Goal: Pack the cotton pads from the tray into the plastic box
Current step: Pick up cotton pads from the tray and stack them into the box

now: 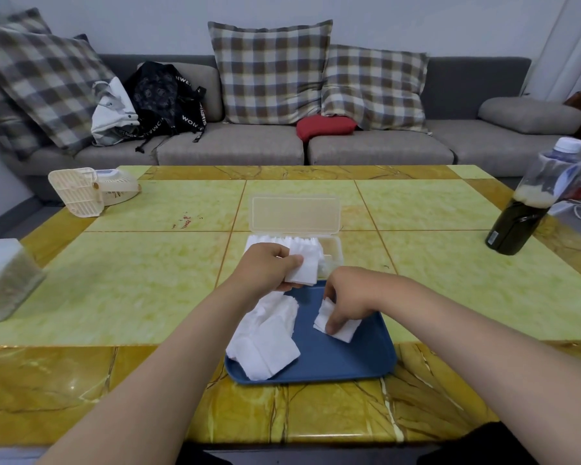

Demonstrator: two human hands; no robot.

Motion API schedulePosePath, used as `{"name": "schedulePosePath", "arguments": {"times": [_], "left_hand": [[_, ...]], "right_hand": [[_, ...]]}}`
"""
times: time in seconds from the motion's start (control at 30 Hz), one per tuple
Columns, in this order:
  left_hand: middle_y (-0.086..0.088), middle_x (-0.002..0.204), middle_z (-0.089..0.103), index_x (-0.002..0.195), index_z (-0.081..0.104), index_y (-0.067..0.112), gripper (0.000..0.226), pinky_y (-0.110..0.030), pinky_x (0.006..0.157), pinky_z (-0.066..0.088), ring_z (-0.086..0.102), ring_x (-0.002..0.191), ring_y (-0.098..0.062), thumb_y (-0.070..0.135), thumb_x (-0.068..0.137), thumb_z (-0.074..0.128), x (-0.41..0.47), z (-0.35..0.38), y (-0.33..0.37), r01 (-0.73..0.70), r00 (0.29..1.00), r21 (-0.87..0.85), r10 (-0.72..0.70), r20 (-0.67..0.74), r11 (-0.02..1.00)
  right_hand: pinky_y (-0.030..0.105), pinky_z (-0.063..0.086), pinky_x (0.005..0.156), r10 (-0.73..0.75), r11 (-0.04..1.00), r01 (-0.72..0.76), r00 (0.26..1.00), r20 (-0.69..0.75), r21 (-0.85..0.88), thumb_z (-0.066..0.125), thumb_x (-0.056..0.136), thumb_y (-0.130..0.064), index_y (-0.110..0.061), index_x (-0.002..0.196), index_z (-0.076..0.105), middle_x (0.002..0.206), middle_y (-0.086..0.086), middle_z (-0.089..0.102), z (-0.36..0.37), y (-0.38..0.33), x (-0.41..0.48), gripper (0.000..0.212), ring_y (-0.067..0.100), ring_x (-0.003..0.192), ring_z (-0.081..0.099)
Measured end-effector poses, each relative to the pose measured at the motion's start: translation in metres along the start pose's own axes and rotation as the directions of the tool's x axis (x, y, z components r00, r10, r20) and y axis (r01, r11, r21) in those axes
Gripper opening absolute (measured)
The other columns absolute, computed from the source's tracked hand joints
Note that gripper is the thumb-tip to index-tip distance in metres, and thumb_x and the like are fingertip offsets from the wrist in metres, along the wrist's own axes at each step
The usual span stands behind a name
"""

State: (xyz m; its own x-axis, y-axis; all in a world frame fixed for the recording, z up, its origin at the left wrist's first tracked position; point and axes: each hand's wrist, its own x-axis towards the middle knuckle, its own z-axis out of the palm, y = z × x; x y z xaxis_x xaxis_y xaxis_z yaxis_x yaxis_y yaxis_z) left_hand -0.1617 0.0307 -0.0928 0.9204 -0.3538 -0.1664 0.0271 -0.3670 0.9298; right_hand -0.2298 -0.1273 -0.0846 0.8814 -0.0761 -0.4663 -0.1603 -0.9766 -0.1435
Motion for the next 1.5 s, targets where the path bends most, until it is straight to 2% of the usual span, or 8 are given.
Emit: {"name": "schedulePosePath", "arguments": {"times": [0.1, 0.2, 0.4, 0.77, 1.0, 1.23, 1.33, 1.5], "left_hand": [[-0.015, 0.092, 0.074, 0.090, 0.069, -0.002, 0.021, -0.036, 0.075, 0.064, 0.076, 0.077, -0.027, 0.018, 0.094, 0.068, 0.000, 0.001, -0.001, 0.013, 1.000, -0.027, -0.014, -0.021, 1.000], [-0.007, 0.087, 0.069, 0.091, 0.072, 0.000, 0.014, -0.025, 0.067, 0.063, 0.069, 0.075, -0.020, 0.014, 0.094, 0.067, 0.002, -0.001, -0.002, 0.046, 0.996, -0.133, -0.055, -0.066, 0.990], [-0.014, 0.106, 0.076, 0.112, 0.072, 0.001, 0.025, -0.022, 0.064, 0.058, 0.071, 0.082, -0.019, 0.017, 0.095, 0.065, 0.001, 0.003, 0.000, 0.162, 0.987, -0.390, -0.147, 0.066, 0.906], [-0.019, 0.110, 0.075, 0.113, 0.073, 0.001, 0.027, -0.024, 0.075, 0.060, 0.076, 0.093, -0.022, 0.009, 0.096, 0.054, -0.008, 0.006, 0.010, 0.132, 0.969, -0.419, -0.027, 0.247, 0.898], [-0.017, 0.106, 0.077, 0.114, 0.071, 0.000, 0.036, -0.029, 0.074, 0.061, 0.075, 0.090, -0.024, 0.031, 0.100, 0.060, -0.009, 0.007, 0.013, 0.108, 0.971, -0.424, -0.003, 0.241, 0.899], [-0.015, 0.105, 0.077, 0.110, 0.072, 0.000, 0.022, -0.022, 0.071, 0.059, 0.075, 0.082, -0.018, 0.016, 0.098, 0.064, -0.001, 0.005, 0.012, 0.103, 0.982, -0.423, -0.025, 0.186, 0.900], [-0.011, 0.100, 0.077, 0.107, 0.073, 0.004, 0.020, -0.024, 0.073, 0.060, 0.074, 0.079, -0.018, 0.019, 0.097, 0.065, 0.005, 0.007, 0.017, 0.070, 0.990, -0.405, -0.015, 0.137, 0.912], [-0.001, 0.090, 0.074, 0.099, 0.075, 0.013, 0.020, -0.027, 0.073, 0.060, 0.069, 0.072, -0.011, 0.028, 0.097, 0.062, 0.030, 0.013, 0.024, -0.173, 0.982, -0.047, 0.169, -0.084, 0.984]], "right_hand": [[0.026, 0.043, 0.058, -0.041, 0.997, 0.040, 0.999, 0.009, 0.062, 0.085, 0.075, -0.044, -0.018, 0.082, 0.065, 0.082, -0.002, 0.064, -0.005, 0.005, -0.003, 0.033, 0.016, 0.072, 0.057], [0.028, 0.044, 0.060, -0.060, 0.936, 0.092, 0.993, -0.102, 0.340, 0.083, 0.081, -0.035, -0.014, 0.093, 0.073, 0.082, 0.001, 0.066, -0.015, 0.015, -0.006, 0.026, 0.015, 0.069, 0.057], [0.022, 0.033, 0.043, 0.007, 0.520, 0.256, 0.953, -0.303, 0.815, 0.075, 0.090, -0.016, -0.007, 0.101, 0.074, 0.078, 0.005, 0.071, -0.034, 0.024, -0.014, 0.014, 0.012, 0.056, 0.060], [0.025, 0.048, 0.052, 0.076, 0.731, 0.324, 0.836, -0.543, 0.601, 0.086, 0.078, -0.023, -0.010, 0.085, 0.076, 0.060, -0.006, 0.065, -0.035, 0.015, -0.006, 0.018, 0.010, 0.043, 0.053], [0.024, 0.047, 0.062, 0.087, 0.838, 0.277, 0.783, -0.616, 0.470, 0.085, 0.076, -0.038, -0.019, 0.095, 0.073, 0.084, -0.007, 0.068, -0.034, 0.014, 0.001, 0.029, 0.012, 0.075, 0.062], [0.027, 0.044, 0.058, 0.084, 0.572, 0.163, 0.963, -0.255, 0.804, 0.070, 0.090, -0.044, -0.018, 0.109, 0.074, 0.103, -0.001, 0.074, -0.038, 0.018, 0.001, 0.032, 0.015, 0.072, 0.062], [0.028, 0.046, 0.059, 0.072, 0.486, 0.180, 0.967, -0.244, 0.855, 0.075, 0.090, -0.024, -0.015, 0.107, 0.074, 0.092, 0.002, 0.075, -0.041, 0.020, 0.007, 0.019, 0.015, 0.070, 0.062], [0.027, 0.046, 0.053, 0.250, 0.393, 0.217, 0.910, -0.331, 0.893, 0.070, 0.093, -0.016, -0.012, 0.108, 0.069, 0.096, 0.007, 0.075, -0.056, 0.027, 0.019, 0.015, 0.020, 0.071, 0.070]]}}
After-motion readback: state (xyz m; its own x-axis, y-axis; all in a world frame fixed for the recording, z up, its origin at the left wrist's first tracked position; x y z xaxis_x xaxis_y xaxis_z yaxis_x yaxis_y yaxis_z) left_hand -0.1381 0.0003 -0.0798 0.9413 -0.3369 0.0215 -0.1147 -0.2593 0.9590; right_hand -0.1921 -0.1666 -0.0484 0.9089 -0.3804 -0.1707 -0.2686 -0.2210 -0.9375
